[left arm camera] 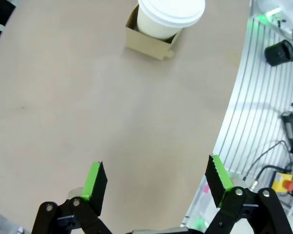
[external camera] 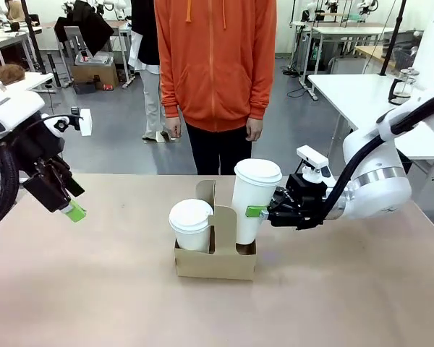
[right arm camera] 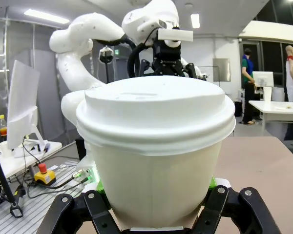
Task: Pour a drink into a cup and package it in a carrier.
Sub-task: Insert the held 600 ml Paper Cup into the Cup Carrier.
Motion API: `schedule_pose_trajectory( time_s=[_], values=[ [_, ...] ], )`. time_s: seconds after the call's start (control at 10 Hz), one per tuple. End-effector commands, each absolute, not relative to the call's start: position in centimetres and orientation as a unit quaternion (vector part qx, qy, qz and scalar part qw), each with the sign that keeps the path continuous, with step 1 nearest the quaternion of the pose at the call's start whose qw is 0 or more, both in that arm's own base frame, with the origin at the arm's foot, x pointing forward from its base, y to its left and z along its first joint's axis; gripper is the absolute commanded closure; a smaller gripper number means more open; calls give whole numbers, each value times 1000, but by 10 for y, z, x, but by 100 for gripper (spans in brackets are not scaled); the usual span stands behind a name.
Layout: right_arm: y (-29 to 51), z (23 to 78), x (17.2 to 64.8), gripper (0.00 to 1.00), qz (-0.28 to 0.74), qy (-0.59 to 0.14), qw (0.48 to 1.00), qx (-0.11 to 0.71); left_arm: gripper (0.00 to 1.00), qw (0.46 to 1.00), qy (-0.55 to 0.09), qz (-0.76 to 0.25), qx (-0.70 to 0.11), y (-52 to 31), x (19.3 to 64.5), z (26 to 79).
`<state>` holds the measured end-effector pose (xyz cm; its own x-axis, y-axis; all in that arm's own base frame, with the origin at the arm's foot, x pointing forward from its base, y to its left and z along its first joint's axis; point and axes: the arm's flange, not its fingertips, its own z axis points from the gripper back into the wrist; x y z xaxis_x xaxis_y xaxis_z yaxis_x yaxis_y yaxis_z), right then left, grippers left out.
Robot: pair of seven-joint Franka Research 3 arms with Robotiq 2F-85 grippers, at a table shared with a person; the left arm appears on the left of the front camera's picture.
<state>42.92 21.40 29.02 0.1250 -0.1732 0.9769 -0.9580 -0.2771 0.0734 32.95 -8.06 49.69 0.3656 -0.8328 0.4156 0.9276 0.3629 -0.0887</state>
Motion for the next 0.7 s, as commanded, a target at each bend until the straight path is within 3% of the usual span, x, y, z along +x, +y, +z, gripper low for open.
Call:
schedule_pose_trajectory(
  time_s=[0.0, 0.6],
  values=[
    [219, 284, 434, 23, 506, -442, 390, 630, 0, 796, -148, -560, -175, -74, 333, 488],
    [224, 252, 445, 23, 552, -414, 378, 617, 0, 807, -152, -548, -160, -63, 340, 469]
  ],
)
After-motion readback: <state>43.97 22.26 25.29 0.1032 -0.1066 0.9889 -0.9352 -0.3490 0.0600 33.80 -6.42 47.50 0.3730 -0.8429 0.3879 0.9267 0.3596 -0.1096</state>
